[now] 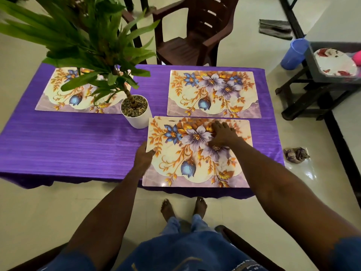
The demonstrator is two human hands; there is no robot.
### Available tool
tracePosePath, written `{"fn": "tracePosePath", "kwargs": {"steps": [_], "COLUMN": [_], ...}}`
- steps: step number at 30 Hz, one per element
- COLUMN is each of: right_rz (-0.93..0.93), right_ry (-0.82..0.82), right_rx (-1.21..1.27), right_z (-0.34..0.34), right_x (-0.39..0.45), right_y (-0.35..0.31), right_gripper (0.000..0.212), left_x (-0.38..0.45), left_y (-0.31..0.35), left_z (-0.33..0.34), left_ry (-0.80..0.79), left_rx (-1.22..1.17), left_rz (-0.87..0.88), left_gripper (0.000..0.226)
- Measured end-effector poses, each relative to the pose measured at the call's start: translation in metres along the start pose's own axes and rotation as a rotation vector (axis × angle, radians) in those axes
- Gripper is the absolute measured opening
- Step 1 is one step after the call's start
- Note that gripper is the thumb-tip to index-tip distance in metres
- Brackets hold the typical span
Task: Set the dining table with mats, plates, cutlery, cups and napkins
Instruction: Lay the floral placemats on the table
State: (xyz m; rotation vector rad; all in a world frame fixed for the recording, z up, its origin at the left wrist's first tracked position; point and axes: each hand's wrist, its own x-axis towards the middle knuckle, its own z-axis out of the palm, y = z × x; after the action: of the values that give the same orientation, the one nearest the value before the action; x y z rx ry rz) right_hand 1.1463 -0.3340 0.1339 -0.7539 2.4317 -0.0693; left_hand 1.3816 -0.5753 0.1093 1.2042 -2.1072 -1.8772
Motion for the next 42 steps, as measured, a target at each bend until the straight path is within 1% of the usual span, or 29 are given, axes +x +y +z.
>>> {"fn": "tracePosePath", "kwargs": {"steps": [5,18,22,32,36,38,42], "right_rz": [-0.022,-0.015,-0.017,0.000,0.000,-0.004,0.019], "right_ry": [0.013,0.011,0.015,-0.004,-0.010,0.052,0.338], "right_rx": [-0.008,-0.003,0.004,0.008,0.017,0.051,0.175], "right_z": [0.010,0.019,0.021,0.023,0.023,0.024,0.026], "right_x": [-0.005,-0.013,-0.011,-0.012,-0.015,-0.017,-0.025], "right_y": [0.005,0.005,0.008,0.008,0.006,0.003,-0.006], "right_gripper": [0.106,0.109,0.110,0.111,0.109,0.101,0.079], "left_x": [-0.002,-0.011,-0.008,-0.007,-0.004,-0.003,-0.010], "left_y": [-0.003,-0.005,-0.007,-0.005,-0.005,-0.007,-0.015], "left_z": [-0.002,-0.002,-0.002,0.000,-0.004,-0.012,-0.042], "left_ry": [-0.029,-0.017,0.003,-0.007,-0.008,-0.021,-0.027], "left_rx": [-0.045,-0.038,-0.047,-0.031,-0.062,-0.114,-0.263], "left_rz": [0.038,0.002,-0.021,-0.019,-0.063,-0.105,-0.189], "left_gripper": [0.026,0.023,0.028,0.031,0.034,0.035,0.035]}}
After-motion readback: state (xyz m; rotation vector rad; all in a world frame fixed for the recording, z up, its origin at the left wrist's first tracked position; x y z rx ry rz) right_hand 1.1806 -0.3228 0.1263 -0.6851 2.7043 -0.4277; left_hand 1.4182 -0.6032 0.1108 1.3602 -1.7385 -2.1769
